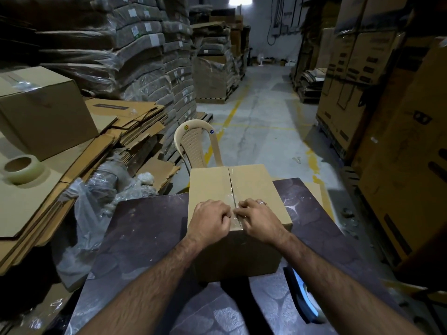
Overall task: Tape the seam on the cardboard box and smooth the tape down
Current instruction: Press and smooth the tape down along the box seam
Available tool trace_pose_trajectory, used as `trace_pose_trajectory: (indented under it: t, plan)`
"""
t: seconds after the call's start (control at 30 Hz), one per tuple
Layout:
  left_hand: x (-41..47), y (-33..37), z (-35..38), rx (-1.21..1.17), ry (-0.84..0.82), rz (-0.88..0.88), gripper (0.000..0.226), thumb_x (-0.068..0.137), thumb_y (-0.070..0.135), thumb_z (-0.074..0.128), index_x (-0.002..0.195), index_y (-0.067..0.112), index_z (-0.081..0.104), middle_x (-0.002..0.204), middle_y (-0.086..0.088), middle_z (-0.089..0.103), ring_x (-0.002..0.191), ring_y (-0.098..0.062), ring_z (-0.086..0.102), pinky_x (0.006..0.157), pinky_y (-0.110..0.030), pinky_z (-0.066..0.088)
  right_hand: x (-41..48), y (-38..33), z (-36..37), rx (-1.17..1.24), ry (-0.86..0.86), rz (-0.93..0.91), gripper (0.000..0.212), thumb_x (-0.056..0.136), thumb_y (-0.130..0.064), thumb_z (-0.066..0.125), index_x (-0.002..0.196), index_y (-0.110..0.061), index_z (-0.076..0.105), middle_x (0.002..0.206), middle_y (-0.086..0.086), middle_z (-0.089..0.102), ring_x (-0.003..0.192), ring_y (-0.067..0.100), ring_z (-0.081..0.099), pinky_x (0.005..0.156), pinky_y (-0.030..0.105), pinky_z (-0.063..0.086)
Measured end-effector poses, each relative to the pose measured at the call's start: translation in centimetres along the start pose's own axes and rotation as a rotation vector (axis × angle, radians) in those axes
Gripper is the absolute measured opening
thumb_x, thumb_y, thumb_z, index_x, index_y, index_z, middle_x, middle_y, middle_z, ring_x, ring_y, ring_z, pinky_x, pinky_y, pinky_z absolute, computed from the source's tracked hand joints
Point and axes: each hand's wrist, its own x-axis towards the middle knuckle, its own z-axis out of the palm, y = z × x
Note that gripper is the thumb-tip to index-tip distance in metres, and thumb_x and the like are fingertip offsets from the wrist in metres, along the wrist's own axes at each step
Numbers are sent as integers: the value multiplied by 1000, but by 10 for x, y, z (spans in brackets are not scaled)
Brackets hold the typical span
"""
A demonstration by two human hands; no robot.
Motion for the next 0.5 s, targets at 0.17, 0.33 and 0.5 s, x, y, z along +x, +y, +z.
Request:
trace_pose_trajectory:
  t: [0.17, 0.33, 0.5]
  plan:
    - [-10, -2, -4, -24, -91, 75, 37, 84, 32, 40, 109, 23, 66, 113, 6, 68, 106, -11, 58, 105, -40, 39, -25, 11, -3, 30, 47, -53, 38, 95, -34, 43, 128, -25, 60, 135, 2, 54, 119, 21, 48, 105, 36, 38]
    - [-21, -9, -5, 32, -200, 116, 48, 94, 51, 41, 134, 27, 51, 148, 9, 45, 140, -11, 33, 116, -51, 21, -26, 20, 0, -1, 72, -133, 61, 88, -65, 36, 122, -23, 65, 130, 4, 62, 114, 23, 58, 99, 39, 45]
    - [-20, -10, -4, 192, -258, 149, 61, 92, 57, 43, 144, 26, 37, 154, 5, 35, 144, -14, 27, 117, -52, 20, -31, 22, 6, -37, 171, -177, 60, 88, -65, 38, 112, -19, 70, 117, 6, 69, 97, 27, 66, 85, 39, 55]
